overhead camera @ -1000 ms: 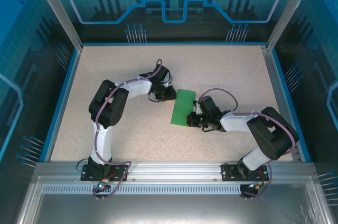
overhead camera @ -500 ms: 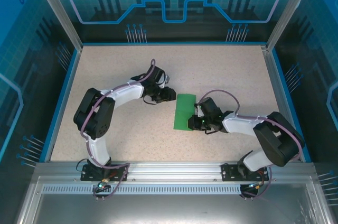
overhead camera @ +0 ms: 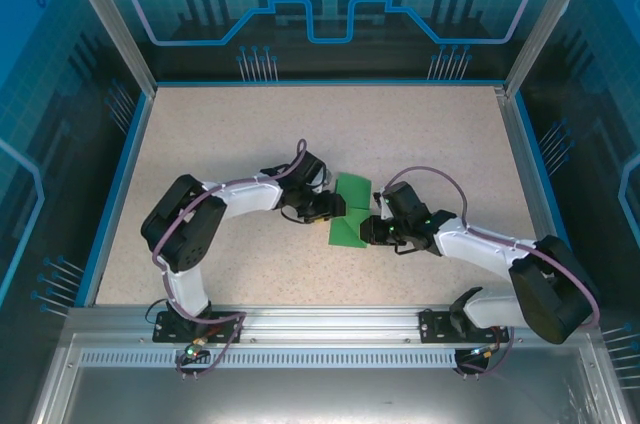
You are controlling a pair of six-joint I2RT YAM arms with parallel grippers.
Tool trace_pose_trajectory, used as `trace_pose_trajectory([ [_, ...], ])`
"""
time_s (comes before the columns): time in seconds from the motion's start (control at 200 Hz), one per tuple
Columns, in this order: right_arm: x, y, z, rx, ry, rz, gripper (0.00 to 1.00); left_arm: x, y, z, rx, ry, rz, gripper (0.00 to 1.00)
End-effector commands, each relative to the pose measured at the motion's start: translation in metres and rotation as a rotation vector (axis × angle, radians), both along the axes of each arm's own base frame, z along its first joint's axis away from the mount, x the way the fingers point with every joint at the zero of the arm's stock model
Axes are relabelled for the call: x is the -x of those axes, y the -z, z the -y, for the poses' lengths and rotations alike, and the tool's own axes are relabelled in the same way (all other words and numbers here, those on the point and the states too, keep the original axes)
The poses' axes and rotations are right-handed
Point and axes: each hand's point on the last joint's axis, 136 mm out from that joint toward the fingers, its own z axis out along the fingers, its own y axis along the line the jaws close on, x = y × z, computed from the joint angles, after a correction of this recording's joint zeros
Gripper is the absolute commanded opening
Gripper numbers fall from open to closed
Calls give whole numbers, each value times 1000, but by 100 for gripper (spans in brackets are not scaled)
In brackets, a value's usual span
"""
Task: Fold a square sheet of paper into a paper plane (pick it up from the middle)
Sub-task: Fold the triangle a second time at the center of the table, then pick up the paper from the center of the table.
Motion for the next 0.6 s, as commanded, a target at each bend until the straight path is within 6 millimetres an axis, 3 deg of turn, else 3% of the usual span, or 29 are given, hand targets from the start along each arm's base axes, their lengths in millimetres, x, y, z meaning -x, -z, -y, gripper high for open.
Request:
trace_pose_trajectory([
  [0.0, 8, 5, 4, 37, -14, -13, 23, -5, -19, 14, 103, -33, 27, 55],
  [0.595, 11, 7, 10, 43, 0, -14, 24, -7, -7, 30, 146, -30, 3, 49],
])
